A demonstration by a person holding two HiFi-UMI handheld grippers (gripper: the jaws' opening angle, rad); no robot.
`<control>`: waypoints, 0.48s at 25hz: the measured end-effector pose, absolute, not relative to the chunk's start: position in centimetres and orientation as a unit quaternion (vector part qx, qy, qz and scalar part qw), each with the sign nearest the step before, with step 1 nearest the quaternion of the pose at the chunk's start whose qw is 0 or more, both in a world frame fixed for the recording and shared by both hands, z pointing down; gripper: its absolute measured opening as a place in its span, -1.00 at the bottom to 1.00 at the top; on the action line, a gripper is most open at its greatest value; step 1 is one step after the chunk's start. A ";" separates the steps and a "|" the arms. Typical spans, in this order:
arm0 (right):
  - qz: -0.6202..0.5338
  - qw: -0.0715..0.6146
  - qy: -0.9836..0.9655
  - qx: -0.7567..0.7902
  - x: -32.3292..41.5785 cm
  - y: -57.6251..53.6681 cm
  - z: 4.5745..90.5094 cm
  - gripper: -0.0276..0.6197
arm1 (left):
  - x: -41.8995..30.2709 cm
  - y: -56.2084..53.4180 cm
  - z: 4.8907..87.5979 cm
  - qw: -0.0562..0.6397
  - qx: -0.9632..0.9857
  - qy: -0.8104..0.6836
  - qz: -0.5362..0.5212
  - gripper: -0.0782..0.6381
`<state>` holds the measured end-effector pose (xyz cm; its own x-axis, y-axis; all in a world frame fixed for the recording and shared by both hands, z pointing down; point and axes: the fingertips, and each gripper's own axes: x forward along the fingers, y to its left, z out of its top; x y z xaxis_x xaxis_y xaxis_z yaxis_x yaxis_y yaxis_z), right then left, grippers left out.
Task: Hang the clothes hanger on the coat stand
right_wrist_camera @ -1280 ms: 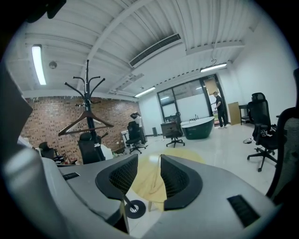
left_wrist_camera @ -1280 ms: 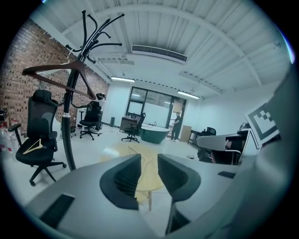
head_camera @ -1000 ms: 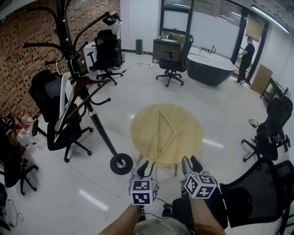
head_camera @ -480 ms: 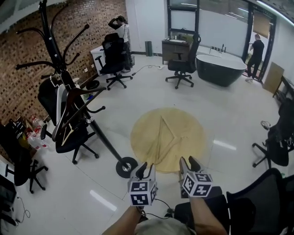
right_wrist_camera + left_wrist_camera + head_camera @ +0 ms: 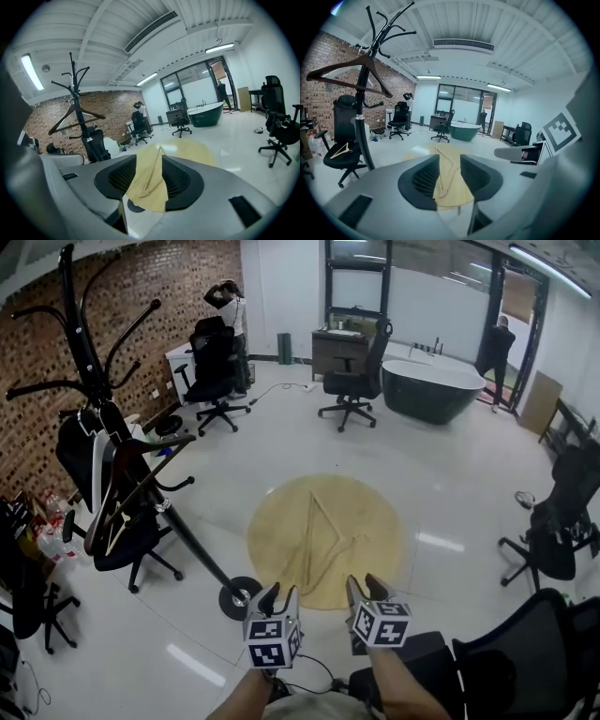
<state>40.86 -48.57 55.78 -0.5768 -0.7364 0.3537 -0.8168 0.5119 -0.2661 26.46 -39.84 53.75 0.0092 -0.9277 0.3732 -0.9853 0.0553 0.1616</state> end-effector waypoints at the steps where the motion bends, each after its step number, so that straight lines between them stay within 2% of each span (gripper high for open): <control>1: 0.207 0.100 -0.861 0.453 40.0 -48.6 55.6 -0.38 | 25.6 -40.1 53.6 0.194 0.687 -0.696 0.076 -0.38; 12: 0.211 0.090 -0.828 0.512 34.2 -49.2 54.8 -0.37 | 18.6 -42.1 52.9 0.185 0.730 -0.653 0.076 -0.38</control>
<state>34.16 -49.16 54.80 -0.4592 -0.8098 0.3653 -0.8858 0.3862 -0.2573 18.64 -42.12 52.94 0.1345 -0.9256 0.3538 -0.9823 -0.0775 0.1707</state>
